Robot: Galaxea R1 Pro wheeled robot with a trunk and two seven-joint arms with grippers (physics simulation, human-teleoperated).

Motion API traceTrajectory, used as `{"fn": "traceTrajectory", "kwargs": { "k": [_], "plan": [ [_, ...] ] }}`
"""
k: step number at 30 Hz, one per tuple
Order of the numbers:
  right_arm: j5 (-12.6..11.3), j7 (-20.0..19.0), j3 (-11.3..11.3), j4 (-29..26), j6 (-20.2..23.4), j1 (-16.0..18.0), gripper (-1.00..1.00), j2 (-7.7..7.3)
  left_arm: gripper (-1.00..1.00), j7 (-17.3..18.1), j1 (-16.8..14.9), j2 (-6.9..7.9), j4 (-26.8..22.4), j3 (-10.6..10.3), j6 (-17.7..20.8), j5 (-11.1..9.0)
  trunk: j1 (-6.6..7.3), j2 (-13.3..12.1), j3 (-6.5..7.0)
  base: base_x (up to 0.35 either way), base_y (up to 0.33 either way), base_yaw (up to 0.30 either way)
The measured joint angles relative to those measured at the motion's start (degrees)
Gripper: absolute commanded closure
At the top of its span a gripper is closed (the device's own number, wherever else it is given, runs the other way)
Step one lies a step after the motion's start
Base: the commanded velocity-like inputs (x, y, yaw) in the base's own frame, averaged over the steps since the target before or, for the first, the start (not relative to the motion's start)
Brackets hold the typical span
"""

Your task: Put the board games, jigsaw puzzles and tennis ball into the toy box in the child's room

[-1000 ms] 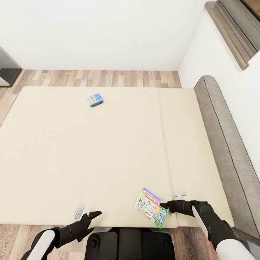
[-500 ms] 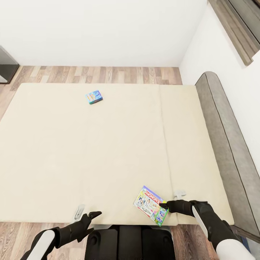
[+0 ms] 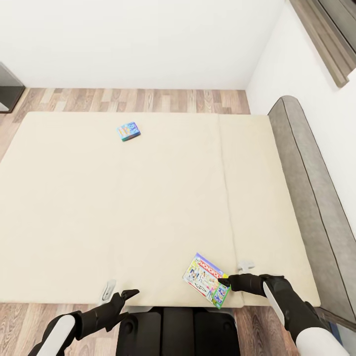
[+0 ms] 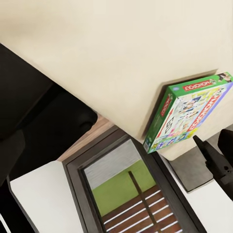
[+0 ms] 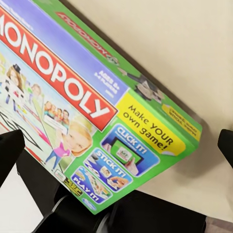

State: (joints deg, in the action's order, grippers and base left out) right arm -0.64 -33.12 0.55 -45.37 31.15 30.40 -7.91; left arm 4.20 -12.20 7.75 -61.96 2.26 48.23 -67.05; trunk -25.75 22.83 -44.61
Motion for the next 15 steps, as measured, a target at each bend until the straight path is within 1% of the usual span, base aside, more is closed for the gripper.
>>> {"fn": "traceTrajectory", "kwargs": {
  "k": [15],
  "plan": [
    [0.0,0.0,0.0,0.0,0.0,0.0,-1.0,0.0,-1.0,0.0,0.0,0.0,0.0,0.0,0.0,0.0,0.0,0.0,-0.08,0.0,0.0,0.0]
  ]
}}
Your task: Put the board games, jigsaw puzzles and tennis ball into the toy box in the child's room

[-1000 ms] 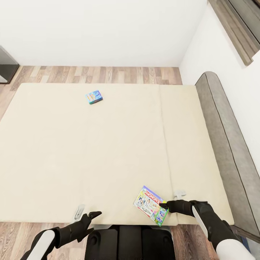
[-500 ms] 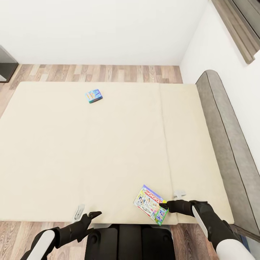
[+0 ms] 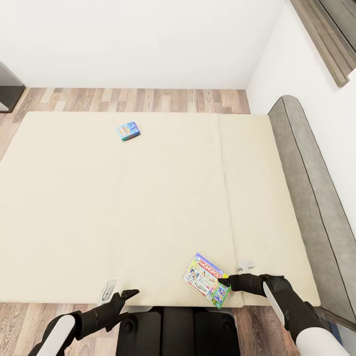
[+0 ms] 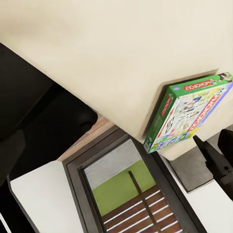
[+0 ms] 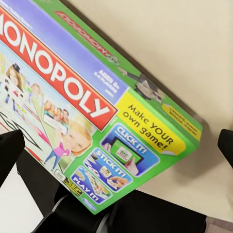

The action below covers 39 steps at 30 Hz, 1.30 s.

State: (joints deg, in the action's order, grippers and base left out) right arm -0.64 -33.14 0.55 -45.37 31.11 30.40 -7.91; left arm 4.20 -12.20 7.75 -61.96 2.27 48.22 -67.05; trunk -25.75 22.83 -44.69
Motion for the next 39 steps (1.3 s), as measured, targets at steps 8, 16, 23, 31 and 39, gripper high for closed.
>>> {"fn": "traceTrajectory", "kwargs": {
  "k": [8,16,23,31,39],
  "plan": [
    [0.0,0.0,0.0,0.0,0.0,0.0,-1.0,0.0,-1.0,0.0,0.0,0.0,0.0,0.0,0.0,0.0,0.0,0.0,-0.01,0.0,0.0,0.0],
    [0.0,0.1,0.0,0.0,0.0,0.0,-1.0,0.0,-1.0,0.0,0.0,0.0,0.0,0.0,0.0,0.0,0.0,0.0,-0.01,0.0,0.0,0.0],
    [0.1,0.2,0.1,0.5,-0.2,0.0,-1.0,0.0,-1.0,0.0,0.0,0.0,0.0,0.0,0.0,0.0,0.0,0.0,-0.01,0.0,0.0,0.0],
    [0.1,0.4,0.1,2.0,-3.6,0.0,-1.0,0.0,-1.0,-0.1,0.0,0.0,0.0,0.0,0.0,0.0,0.0,0.0,-0.01,0.0,0.0,0.0],
    [0.2,0.4,0.1,2.7,-7.1,0.0,-1.0,0.0,-1.0,-0.1,0.0,0.0,0.1,0.0,0.0,0.0,0.0,0.0,-0.01,0.0,0.0,0.0]
  ]
}}
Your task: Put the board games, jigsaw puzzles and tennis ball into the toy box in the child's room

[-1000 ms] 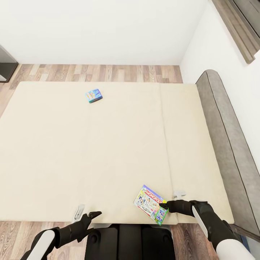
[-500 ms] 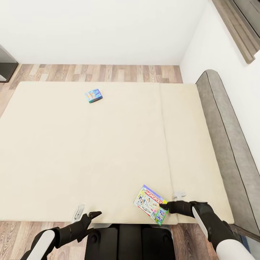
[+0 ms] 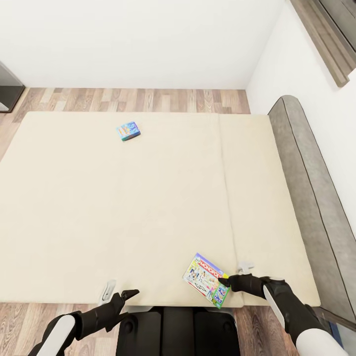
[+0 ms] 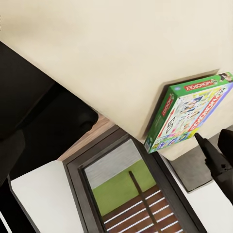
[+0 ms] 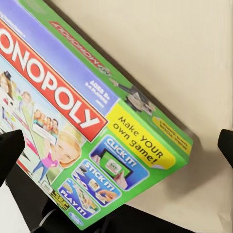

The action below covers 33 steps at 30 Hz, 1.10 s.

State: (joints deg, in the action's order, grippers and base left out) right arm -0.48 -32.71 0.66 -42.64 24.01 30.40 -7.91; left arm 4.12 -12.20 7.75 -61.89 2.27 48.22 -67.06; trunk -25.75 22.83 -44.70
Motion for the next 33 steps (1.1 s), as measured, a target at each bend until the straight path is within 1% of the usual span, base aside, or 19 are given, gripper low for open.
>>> {"fn": "traceTrajectory", "kwargs": {
  "k": [9,33],
  "plan": [
    [0.0,0.0,0.0,0.3,-1.3,0.0,-1.0,0.0,-1.0,0.0,0.0,0.0,0.0,0.0,0.0,0.0,0.0,0.0,0.0,0.0,0.0,0.0],
    [0.0,0.0,0.0,0.3,-1.8,0.0,-1.0,0.0,-1.0,0.0,0.0,0.0,0.0,0.0,0.0,0.0,0.0,0.0,0.0,0.0,0.0,0.0]
  ]
}}
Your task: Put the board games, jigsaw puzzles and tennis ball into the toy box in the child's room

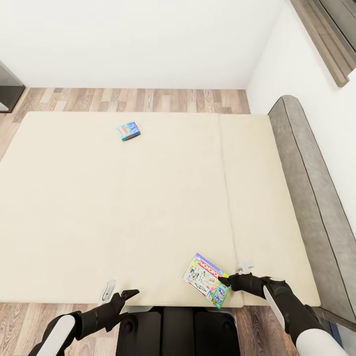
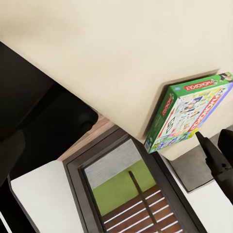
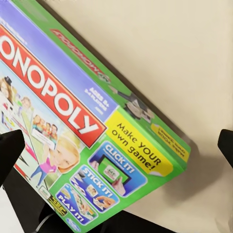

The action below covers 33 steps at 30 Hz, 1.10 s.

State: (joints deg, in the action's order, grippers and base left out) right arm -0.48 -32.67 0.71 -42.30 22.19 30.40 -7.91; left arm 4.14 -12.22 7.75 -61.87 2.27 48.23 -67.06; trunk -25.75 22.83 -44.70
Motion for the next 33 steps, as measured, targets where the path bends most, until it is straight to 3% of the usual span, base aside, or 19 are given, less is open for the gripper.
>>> {"fn": "traceTrajectory", "kwargs": {
  "k": [13,33],
  "plan": [
    [0.0,0.0,0.0,0.0,-0.1,0.0,-1.0,0.0,-1.0,0.0,0.0,0.0,0.0,0.0,0.0,0.0,0.0,0.0,0.0,0.0,0.02,0.0],
    [0.0,0.0,0.0,0.0,-0.1,0.0,-1.0,0.0,-1.0,0.0,0.0,0.0,0.0,0.0,0.0,0.0,0.0,0.0,0.0,0.0,0.197,0.0]
  ]
}}
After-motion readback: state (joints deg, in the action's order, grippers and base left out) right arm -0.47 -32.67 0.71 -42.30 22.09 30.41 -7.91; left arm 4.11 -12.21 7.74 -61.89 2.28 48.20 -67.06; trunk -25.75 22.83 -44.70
